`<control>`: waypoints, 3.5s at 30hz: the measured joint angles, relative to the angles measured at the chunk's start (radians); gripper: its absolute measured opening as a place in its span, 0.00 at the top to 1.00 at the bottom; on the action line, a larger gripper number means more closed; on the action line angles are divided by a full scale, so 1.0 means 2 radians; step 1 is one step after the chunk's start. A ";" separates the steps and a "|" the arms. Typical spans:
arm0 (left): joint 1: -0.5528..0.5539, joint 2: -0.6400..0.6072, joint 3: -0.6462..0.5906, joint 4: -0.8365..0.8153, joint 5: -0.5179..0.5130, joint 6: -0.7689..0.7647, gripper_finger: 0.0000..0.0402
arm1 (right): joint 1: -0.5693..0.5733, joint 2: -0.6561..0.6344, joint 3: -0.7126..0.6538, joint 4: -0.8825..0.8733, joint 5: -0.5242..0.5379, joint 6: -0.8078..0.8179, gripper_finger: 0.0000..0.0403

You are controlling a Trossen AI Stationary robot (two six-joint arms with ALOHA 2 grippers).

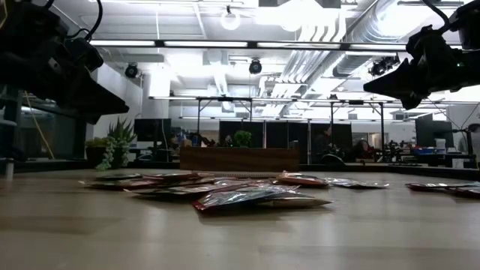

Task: Pick & Place Tea
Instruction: Put the brown tea bag in the left section of the wooden organizer

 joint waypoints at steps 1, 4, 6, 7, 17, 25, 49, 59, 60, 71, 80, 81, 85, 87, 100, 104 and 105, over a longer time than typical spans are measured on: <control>0.000 0.000 0.000 0.000 0.000 0.000 0.76 | 0.000 0.000 0.000 0.000 0.000 0.000 1.00; 0.000 0.000 0.000 0.000 0.000 0.000 0.76 | 0.000 0.000 0.000 0.000 0.000 0.000 1.00; 0.000 0.000 0.000 0.000 0.000 0.000 0.76 | 0.000 0.000 0.000 0.000 0.000 0.000 1.00; 0.000 0.000 0.000 0.000 0.000 0.000 0.76 | 0.000 0.000 0.000 0.000 0.000 0.000 1.00; 0.000 0.000 0.000 0.000 -0.002 0.000 0.76 | 0.000 0.000 0.000 0.000 0.000 0.000 1.00; 0.000 0.000 0.000 0.000 -0.002 -0.015 0.76 | 0.000 0.000 0.000 0.000 0.000 0.000 1.00; 0.000 0.000 0.167 -0.198 -0.131 0.051 0.62 | 0.000 0.000 0.000 0.000 0.000 0.000 1.00; 0.000 0.025 0.240 -0.248 -0.111 -0.029 0.50 | 0.000 0.000 0.000 0.000 0.000 0.000 1.00; 0.000 0.032 0.248 -0.247 -0.099 -0.042 0.49 | 0.000 0.000 0.000 0.000 0.000 0.000 1.00; 0.000 0.131 0.330 -0.277 0.067 -0.100 0.49 | 0.000 0.000 0.000 0.000 0.000 0.000 1.00; 0.000 0.267 0.419 -0.427 0.016 -0.062 0.49 | 0.000 0.000 0.000 0.000 0.000 0.000 1.00; 0.000 0.286 0.423 -0.437 0.004 -0.062 0.49 | 0.000 0.000 0.000 0.000 0.000 0.000 1.00; 0.000 0.356 0.429 -0.433 -0.008 -0.069 0.49 | 0.000 0.000 0.000 0.000 0.000 0.000 1.00; -0.005 0.384 0.429 -0.428 -0.011 -0.082 0.49 | 0.000 0.000 0.000 0.000 0.000 0.000 1.00; -0.021 0.512 0.429 -0.434 -0.062 -0.135 0.49 | 0.000 0.000 0.000 0.001 0.000 0.000 1.00; -0.019 0.548 0.429 -0.432 -0.076 -0.126 0.49 | 0.000 0.000 0.000 0.001 0.000 0.000 1.00; -0.019 0.553 0.429 -0.433 -0.077 -0.119 0.49 | 0.000 0.000 0.000 0.001 0.000 0.000 1.00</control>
